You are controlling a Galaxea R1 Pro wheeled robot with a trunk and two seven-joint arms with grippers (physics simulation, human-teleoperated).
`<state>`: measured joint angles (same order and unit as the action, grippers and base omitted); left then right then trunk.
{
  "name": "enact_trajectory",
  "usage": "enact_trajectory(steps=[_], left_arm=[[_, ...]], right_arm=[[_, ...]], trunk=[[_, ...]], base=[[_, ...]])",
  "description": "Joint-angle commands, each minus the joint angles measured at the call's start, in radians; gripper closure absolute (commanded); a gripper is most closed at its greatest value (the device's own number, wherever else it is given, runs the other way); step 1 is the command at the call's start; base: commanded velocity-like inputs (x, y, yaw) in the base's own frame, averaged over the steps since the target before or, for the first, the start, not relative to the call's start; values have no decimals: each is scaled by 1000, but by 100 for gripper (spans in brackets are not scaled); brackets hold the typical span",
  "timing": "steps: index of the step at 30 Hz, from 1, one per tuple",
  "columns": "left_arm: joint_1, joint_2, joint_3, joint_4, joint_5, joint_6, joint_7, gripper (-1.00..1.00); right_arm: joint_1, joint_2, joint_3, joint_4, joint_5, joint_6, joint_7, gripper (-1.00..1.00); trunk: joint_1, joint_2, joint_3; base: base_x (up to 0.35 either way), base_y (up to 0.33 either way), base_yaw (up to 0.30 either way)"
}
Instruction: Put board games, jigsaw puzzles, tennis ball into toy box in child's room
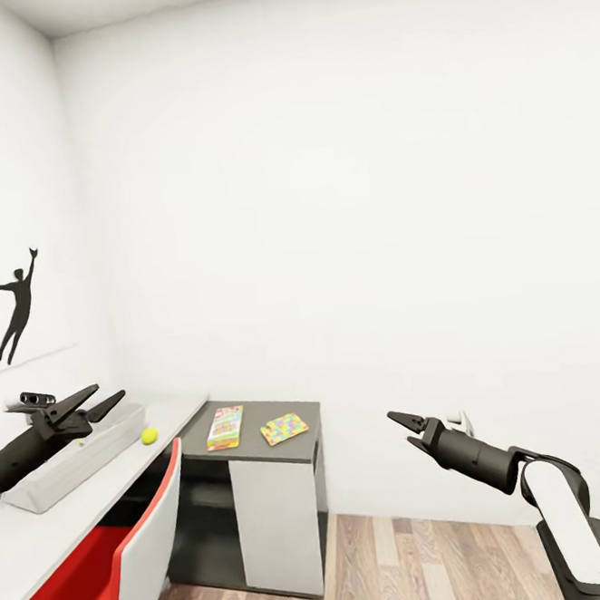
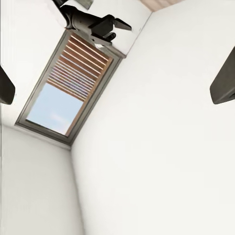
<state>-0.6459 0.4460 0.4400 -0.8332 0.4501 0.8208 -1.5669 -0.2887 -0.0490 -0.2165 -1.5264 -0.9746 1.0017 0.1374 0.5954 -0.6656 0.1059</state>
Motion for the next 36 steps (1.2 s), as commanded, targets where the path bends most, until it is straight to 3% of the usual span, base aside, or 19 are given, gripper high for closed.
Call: enact_trajectory(steps=[1, 36], left_arm=[[0, 0, 0, 0, -1, 11, -4, -100], [5, 2, 0, 0, -1, 12, -4, -100]], right_arm=[[-1, 0, -2, 1, 10, 5, 11, -100], [-1, 1, -3, 16, 10, 3, 8, -100]], trunk=[[0, 0, 0], [0, 0, 0]], base=[[-1, 0, -281], [-56, 35, -281]])
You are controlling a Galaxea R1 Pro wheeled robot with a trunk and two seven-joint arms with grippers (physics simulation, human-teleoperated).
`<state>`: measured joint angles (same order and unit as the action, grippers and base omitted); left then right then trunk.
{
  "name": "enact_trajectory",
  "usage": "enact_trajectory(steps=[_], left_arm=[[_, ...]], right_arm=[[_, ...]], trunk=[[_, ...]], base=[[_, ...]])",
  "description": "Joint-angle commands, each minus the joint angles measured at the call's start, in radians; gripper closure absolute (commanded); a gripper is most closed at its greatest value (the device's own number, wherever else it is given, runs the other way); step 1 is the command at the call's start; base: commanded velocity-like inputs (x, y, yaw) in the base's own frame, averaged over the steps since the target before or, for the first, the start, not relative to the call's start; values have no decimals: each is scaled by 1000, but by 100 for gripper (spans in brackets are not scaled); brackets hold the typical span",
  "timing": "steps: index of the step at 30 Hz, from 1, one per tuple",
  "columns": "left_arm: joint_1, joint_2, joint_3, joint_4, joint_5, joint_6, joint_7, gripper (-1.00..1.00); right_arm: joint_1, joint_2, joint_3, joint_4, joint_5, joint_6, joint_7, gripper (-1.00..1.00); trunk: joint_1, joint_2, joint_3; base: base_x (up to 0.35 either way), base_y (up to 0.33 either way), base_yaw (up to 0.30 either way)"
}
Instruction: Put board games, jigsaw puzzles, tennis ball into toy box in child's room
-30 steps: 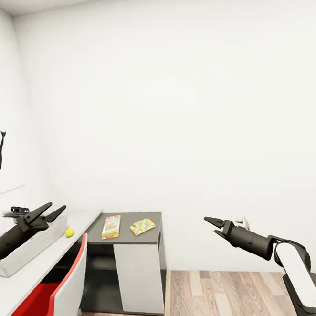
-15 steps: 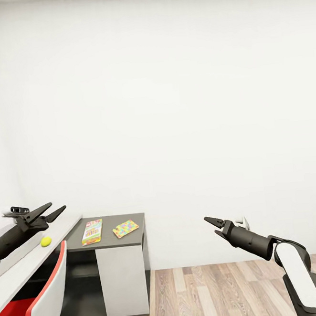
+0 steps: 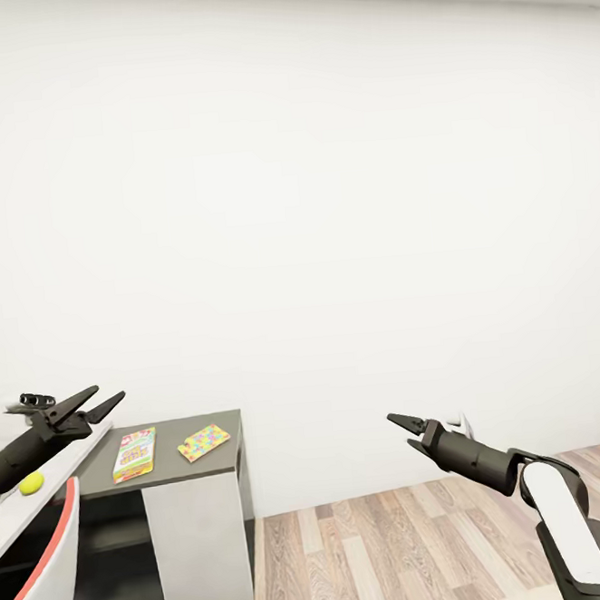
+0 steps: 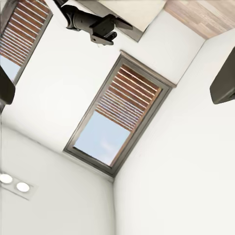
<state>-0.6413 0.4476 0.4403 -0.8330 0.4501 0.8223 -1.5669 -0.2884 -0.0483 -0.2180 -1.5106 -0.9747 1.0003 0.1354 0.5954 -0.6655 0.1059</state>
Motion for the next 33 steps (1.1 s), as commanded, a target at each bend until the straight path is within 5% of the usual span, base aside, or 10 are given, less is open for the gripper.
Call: enact_trajectory(steps=[1, 33], left_arm=[[0, 0, 0, 0, -1, 11, -4, -100], [1, -1, 0, 0, -1, 9, -4, -100]], right_arm=[[-1, 0, -1, 1, 10, 5, 10, -100], [-1, -1, -1, 3, 10, 4, 10, -100]], trunk=[[0, 0, 0], [0, 0, 0]], base=[[-4, 2, -281], [-43, 18, -281]])
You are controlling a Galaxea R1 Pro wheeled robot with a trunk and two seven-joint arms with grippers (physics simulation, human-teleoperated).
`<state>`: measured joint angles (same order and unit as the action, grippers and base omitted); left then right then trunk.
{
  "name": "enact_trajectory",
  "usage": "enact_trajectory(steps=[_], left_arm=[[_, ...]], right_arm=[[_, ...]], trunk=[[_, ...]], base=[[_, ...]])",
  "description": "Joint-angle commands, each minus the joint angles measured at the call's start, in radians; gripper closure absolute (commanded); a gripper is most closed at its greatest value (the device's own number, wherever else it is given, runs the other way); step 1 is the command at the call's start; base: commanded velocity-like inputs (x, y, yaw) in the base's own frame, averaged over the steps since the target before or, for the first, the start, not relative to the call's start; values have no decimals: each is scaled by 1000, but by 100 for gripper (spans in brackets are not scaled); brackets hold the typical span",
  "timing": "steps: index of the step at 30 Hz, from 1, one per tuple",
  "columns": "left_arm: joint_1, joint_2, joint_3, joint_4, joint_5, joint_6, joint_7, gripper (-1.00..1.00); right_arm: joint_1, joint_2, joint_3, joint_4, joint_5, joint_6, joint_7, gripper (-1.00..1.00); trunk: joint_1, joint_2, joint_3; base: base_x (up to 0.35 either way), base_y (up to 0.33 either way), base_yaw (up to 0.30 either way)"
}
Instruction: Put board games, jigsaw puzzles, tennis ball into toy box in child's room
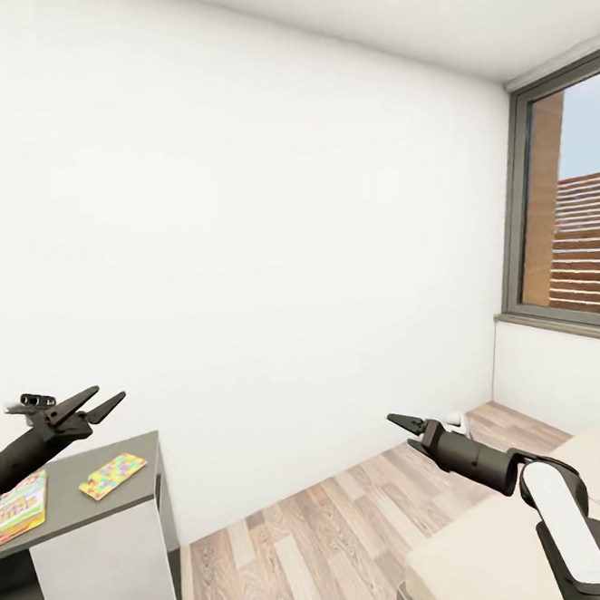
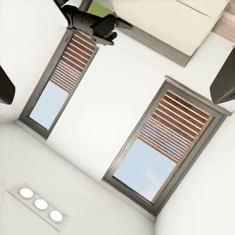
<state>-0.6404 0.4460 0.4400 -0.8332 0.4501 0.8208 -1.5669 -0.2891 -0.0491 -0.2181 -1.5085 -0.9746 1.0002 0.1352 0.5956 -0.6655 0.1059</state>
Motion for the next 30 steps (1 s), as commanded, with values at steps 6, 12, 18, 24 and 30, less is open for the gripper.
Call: enact_trajectory(steps=[6, 12, 18, 24, 30], left_arm=[[0, 0, 0, 0, -1, 11, -4, -100], [1, 2, 1, 0, 0, 11, -4, -100], [1, 2, 2, 0, -1, 11, -4, -100], [1, 2, 2, 0, -1, 12, -4, -100], [1, 2, 2, 0, -1, 11, -4, -100]], right_arm=[[0, 1, -1, 1, 10, 5, 9, -100], [0, 2, -1, 1, 10, 5, 9, -100], [0, 1, -1, 1, 10, 5, 9, -100], [-1, 2, -1, 1, 11, 5, 9, -100], [-1, 2, -1, 1, 10, 3, 8, -100]], trunk=[[0, -1, 0], [0, -1, 0], [0, -1, 0], [0, -1, 0], [0, -1, 0]], base=[[-84, 6, -281], [-136, 76, -281], [-117, 80, -281], [-21, 14, -281], [-3, 2, -165]])
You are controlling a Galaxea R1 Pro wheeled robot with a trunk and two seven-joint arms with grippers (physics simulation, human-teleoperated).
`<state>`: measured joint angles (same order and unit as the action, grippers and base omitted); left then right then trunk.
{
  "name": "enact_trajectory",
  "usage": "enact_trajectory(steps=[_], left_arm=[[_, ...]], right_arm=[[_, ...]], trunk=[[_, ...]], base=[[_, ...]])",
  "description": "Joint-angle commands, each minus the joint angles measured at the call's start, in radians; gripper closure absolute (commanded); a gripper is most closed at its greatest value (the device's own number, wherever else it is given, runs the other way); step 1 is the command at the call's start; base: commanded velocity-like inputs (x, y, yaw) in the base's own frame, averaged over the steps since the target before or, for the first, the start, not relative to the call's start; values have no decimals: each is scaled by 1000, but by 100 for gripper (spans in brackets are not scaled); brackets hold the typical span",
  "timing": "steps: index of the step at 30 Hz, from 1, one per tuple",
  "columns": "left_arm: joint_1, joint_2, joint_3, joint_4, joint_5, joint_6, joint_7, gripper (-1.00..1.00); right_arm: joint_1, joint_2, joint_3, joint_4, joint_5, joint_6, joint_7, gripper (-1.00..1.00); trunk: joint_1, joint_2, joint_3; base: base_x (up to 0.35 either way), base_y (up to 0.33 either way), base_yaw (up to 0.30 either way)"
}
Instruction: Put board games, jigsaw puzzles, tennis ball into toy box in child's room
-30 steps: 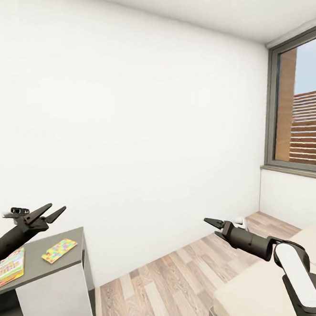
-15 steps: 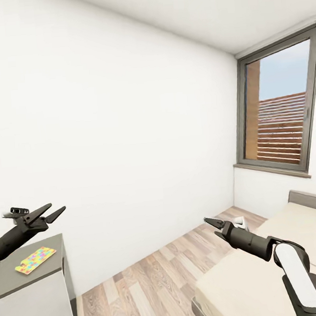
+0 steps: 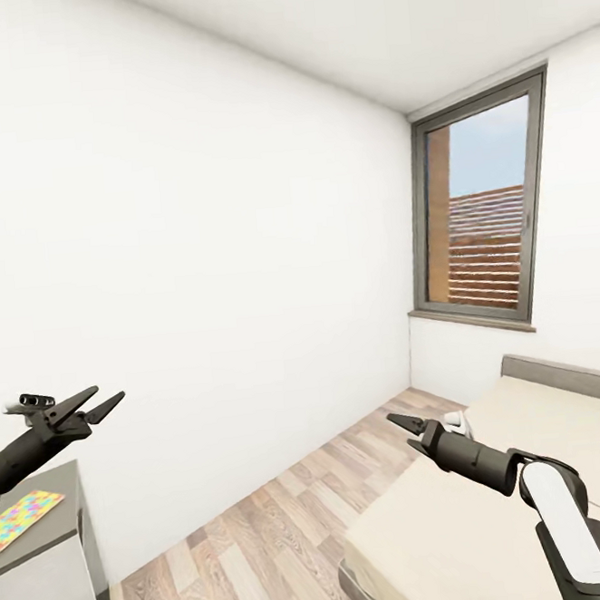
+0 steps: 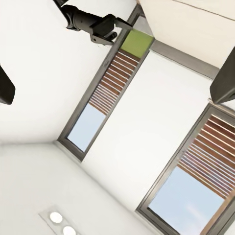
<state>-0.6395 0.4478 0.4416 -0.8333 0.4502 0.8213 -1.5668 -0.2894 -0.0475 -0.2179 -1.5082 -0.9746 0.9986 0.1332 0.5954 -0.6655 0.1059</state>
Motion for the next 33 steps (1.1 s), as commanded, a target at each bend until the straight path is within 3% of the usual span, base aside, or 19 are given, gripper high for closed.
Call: enact_trajectory(steps=[1, 14, 33], left_arm=[[0, 0, 0, 0, -1, 10, -4, -100], [0, 0, 0, 0, -1, 10, -4, -100], [0, 0, 0, 0, -1, 11, -4, -100]], right_arm=[[-1, 0, -1, 0, 10, 4, 10, -100], [0, 3, -31, 0, 10, 5, 11, -100], [0, 3, -35, 0, 10, 5, 11, -100]], trunk=[[0, 0, 0], [0, 0, -11], [0, 0, -42]], base=[[-1, 1, -59], [0, 0, -13], [0, 25, 0]])
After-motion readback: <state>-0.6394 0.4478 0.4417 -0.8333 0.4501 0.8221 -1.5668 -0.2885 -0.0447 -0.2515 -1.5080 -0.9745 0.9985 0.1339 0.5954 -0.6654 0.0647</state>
